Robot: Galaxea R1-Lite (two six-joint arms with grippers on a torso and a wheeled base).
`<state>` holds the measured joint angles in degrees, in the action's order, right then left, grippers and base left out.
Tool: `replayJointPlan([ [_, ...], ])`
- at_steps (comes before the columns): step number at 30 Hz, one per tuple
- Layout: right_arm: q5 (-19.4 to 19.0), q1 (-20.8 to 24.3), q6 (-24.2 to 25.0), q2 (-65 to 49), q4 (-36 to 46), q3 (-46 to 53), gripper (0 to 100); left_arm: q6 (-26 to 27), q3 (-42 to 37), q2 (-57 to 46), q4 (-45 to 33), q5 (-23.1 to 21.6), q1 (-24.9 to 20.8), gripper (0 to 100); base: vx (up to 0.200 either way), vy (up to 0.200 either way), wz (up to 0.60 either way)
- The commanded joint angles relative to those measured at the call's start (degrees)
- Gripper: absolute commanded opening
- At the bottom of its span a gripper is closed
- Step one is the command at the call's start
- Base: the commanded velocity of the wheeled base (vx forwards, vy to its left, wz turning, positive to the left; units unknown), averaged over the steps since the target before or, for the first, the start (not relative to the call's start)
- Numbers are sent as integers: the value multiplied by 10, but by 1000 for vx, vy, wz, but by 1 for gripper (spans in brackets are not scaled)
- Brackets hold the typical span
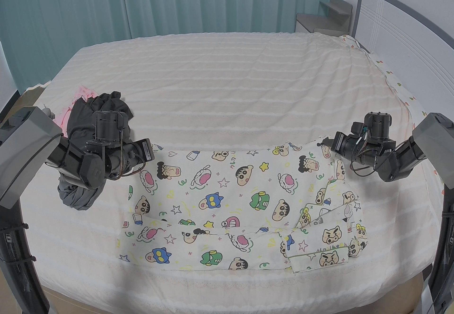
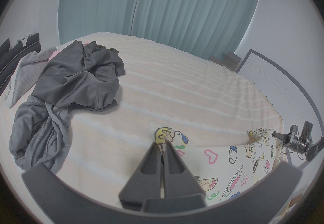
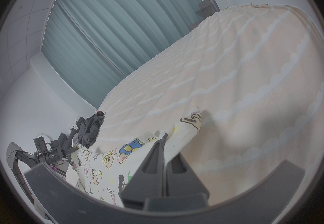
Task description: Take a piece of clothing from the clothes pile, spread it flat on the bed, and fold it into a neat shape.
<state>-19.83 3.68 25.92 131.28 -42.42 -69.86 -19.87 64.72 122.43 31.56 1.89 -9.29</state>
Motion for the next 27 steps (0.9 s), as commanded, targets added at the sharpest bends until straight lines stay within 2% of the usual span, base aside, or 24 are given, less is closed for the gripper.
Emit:
replayJointPlan([
  [1,-1,0,1,-13,0,4,0,0,0,-4,0,2,-1,0,0,0,0],
  [21,-87,-24,-10,-102,-5,139,0,24,-64,-50,0,2,-9,0,0,0,0],
  [26,-119,-35,-14,-117,-36,192,0,28,-94,-66,1,1,-16,0,0,0,0],
  [27,-135,-40,-17,-118,-64,225,0,30,-105,-69,1,0,-20,0,0,0,0],
])
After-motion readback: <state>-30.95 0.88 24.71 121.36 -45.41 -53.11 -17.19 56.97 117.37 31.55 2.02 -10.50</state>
